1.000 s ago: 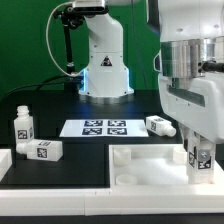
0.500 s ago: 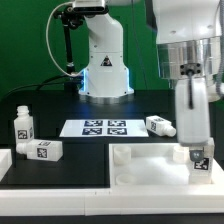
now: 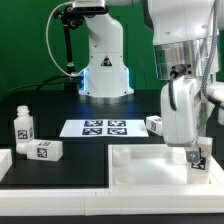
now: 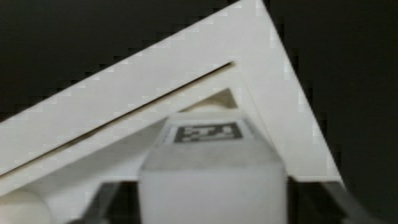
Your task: Assemble one leg
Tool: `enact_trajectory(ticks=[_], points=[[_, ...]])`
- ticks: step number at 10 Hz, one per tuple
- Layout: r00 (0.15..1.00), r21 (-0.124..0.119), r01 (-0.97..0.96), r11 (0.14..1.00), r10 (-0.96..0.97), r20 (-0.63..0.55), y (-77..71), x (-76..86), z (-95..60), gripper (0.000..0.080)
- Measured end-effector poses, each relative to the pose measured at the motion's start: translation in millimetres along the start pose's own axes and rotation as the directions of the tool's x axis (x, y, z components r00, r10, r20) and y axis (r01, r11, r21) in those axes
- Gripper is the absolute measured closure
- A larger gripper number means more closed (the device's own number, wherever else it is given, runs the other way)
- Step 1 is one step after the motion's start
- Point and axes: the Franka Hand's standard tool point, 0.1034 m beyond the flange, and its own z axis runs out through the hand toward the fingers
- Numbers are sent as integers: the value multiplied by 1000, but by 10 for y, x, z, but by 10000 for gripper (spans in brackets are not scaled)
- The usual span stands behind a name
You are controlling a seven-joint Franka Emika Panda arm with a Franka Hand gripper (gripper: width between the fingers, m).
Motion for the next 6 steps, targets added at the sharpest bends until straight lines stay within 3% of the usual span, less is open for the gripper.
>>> enact_trajectory(ticks=[1,3,4,6], points=[[1000,6,16,1000,-16,8,-1,-40,-73,186],[994,41,96,995,-97,41,-52,-91,-483,157],[994,51,99,994,-101,51,-43,-95,-617,152],[994,46,101,994,-103,47,-21,-90,-574,152]])
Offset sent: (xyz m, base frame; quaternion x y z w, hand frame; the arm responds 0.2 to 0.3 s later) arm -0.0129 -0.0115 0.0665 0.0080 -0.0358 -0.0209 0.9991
